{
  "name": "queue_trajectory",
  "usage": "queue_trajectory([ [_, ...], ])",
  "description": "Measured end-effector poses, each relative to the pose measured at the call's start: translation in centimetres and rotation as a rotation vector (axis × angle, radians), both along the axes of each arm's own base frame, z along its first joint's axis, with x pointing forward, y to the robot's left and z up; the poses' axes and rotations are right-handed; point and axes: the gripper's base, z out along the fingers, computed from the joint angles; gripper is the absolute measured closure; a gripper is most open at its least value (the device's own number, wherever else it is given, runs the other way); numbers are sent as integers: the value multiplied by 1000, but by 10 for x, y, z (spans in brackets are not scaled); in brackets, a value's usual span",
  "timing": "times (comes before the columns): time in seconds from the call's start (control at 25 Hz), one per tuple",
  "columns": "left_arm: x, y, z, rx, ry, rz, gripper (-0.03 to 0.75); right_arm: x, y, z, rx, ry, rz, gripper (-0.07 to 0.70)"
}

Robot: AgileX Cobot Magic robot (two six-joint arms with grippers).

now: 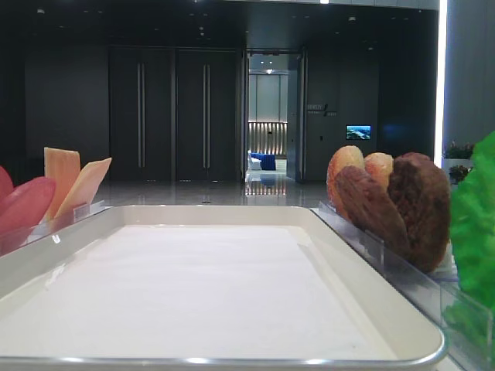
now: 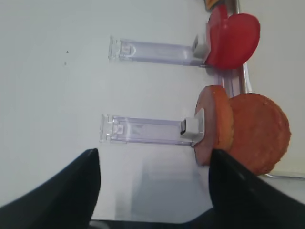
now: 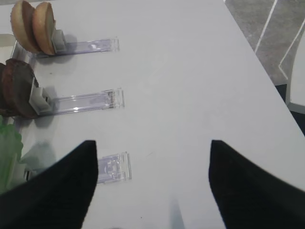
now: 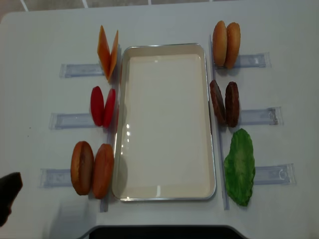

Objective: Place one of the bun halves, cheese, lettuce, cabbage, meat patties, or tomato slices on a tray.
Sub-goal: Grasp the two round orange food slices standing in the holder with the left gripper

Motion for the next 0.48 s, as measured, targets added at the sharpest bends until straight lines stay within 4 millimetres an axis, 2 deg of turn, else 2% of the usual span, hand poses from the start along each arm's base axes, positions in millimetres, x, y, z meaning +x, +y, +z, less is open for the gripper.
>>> queue_trajectory([
  [0.28,88,1,12,7,291,-15,177,0,0,0,0,0,0,160],
  [0.48,146,-3,2,-39,447,-55,177,0,0,0,0,0,0,160],
])
